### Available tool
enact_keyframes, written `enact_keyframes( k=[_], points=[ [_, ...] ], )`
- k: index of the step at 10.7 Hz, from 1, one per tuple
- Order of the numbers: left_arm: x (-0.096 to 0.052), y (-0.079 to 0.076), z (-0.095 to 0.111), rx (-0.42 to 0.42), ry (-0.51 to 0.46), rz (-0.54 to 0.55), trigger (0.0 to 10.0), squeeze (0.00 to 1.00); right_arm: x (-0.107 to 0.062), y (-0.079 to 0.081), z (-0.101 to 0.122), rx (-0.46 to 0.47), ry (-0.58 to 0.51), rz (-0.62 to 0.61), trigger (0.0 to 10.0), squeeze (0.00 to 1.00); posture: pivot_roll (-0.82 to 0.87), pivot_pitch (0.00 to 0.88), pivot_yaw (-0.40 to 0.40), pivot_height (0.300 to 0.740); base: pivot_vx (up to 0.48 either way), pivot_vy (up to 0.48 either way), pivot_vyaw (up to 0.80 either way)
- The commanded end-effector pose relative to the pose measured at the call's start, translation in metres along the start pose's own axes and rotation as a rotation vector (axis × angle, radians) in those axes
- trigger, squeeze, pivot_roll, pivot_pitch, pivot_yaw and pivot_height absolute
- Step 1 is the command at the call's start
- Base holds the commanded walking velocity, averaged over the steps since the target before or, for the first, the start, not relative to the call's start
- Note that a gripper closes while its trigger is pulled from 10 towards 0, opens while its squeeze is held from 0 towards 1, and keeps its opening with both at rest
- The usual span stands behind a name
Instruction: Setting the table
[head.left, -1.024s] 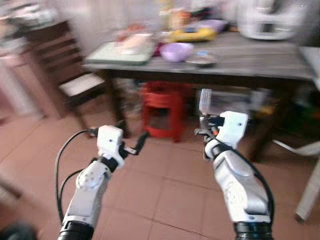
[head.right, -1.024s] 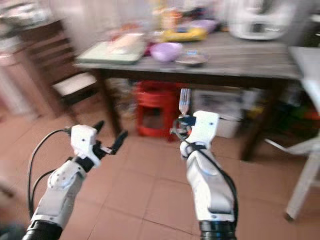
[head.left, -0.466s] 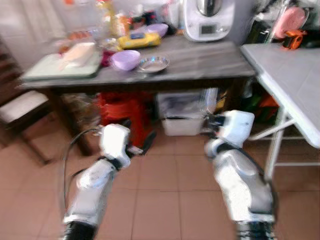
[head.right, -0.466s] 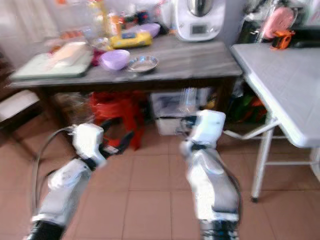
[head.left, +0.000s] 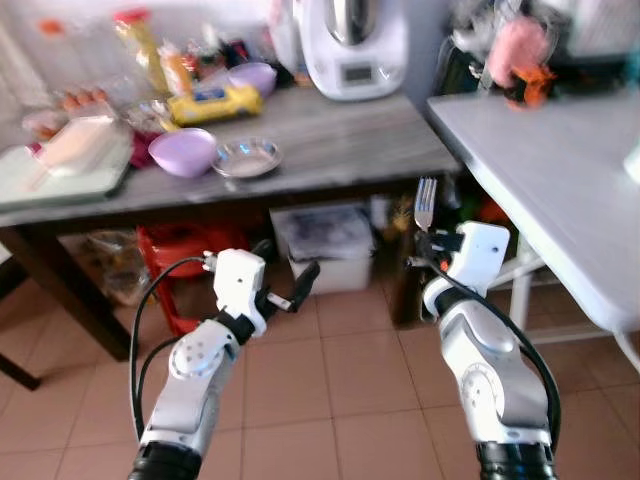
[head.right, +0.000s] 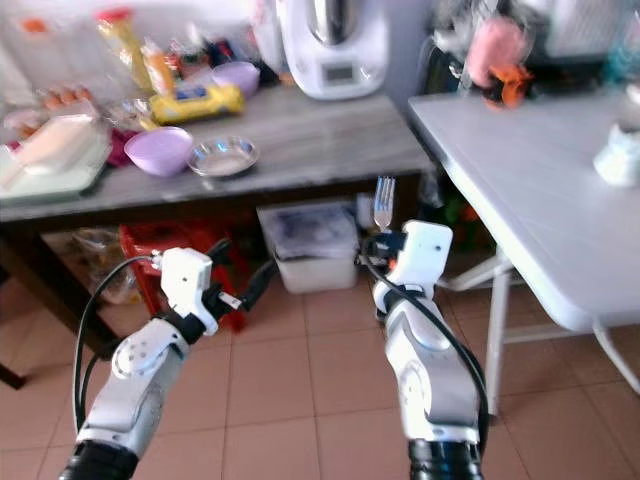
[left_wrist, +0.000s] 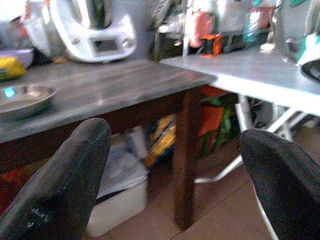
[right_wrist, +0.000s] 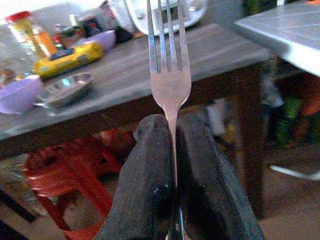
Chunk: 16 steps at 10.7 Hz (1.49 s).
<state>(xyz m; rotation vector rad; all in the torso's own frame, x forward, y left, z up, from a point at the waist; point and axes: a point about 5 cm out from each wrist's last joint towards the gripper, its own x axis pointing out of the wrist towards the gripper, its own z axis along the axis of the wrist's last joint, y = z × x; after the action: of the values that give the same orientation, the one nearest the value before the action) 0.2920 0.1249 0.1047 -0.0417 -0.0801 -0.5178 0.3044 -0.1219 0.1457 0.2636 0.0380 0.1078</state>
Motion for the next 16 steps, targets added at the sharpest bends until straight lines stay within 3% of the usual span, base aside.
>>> enact_keyframes(
  k=[1, 9, 13, 16],
  points=[
    [0.003, 0.001, 0.006, 0.015, -0.016, -0.011, 10.0, 0.00, 0.001, 0.003, 0.005, -0.013, -0.019, 0.013, 10.0, 0.00, -0.05, 0.000, 0.086, 0.740, 0.409, 0.000, 0.00],
    [0.007, -0.004, 0.006, 0.013, -0.018, -0.012, 10.0, 0.00, -0.001, 0.001, 0.005, -0.033, -0.019, 0.010, 10.0, 0.00, -0.05, 0.000, 0.088, 0.740, 0.408, 0.000, 0.61],
    [0.007, -0.009, 0.005, 0.005, -0.020, -0.019, 10.0, 0.00, -0.002, -0.002, 0.005, -0.021, -0.026, -0.009, 10.0, 0.00, -0.05, 0.000, 0.086, 0.740, 0.407, 0.000, 0.00],
    [0.004, -0.010, 0.004, 0.006, -0.018, -0.024, 10.0, 0.00, -0.001, -0.001, 0.004, -0.009, -0.022, -0.004, 10.0, 0.00, -0.05, 0.000, 0.084, 0.740, 0.410, 0.000, -0.49]
  ],
)
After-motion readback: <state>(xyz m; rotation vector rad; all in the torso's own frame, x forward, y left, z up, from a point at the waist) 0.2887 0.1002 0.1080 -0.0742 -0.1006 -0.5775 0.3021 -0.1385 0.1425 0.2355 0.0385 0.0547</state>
